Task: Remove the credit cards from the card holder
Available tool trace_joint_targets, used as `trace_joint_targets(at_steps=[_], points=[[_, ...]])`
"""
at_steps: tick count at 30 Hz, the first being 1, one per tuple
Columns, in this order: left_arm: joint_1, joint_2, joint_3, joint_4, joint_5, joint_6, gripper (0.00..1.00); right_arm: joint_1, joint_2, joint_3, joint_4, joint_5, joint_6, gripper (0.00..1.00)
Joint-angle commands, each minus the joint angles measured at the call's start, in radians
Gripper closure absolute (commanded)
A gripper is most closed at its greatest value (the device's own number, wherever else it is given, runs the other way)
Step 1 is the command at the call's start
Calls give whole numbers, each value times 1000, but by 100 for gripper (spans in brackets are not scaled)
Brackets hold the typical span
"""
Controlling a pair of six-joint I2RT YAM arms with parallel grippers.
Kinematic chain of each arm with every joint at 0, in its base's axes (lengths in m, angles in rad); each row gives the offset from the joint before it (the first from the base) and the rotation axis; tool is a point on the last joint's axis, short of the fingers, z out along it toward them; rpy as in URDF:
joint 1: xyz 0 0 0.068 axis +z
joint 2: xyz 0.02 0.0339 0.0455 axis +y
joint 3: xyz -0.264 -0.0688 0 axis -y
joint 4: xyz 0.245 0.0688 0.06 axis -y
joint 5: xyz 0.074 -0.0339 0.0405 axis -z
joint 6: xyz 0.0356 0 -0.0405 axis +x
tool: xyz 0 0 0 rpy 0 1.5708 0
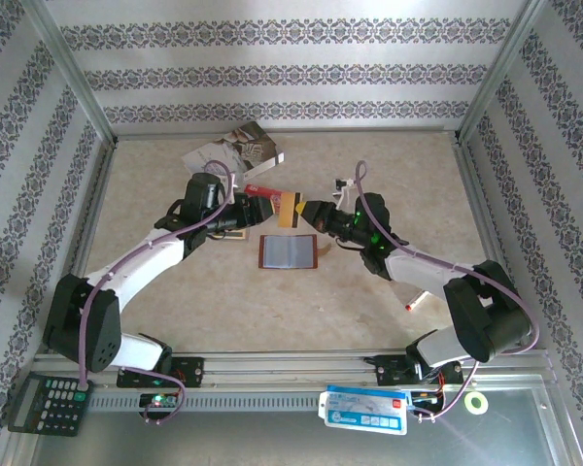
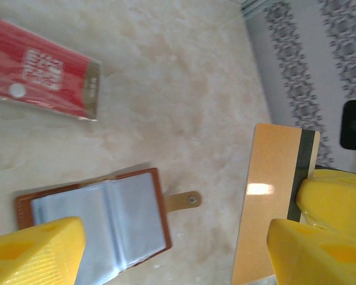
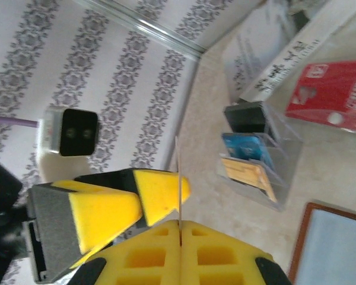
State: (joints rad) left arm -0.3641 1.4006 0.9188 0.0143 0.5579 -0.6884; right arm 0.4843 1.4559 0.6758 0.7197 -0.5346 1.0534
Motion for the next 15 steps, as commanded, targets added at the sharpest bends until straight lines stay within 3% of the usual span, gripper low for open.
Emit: trace_joint_targets(at_steps=[1, 6, 15], points=[[16, -14, -18, 165, 137, -103, 19, 2, 40, 36, 148, -69, 59, 100], [16, 19, 12, 174, 188, -135, 22, -4, 110, 48, 280, -105, 148, 100], [17, 77, 40, 284, 209, -266, 42, -11, 143, 37, 325, -121, 179, 100]])
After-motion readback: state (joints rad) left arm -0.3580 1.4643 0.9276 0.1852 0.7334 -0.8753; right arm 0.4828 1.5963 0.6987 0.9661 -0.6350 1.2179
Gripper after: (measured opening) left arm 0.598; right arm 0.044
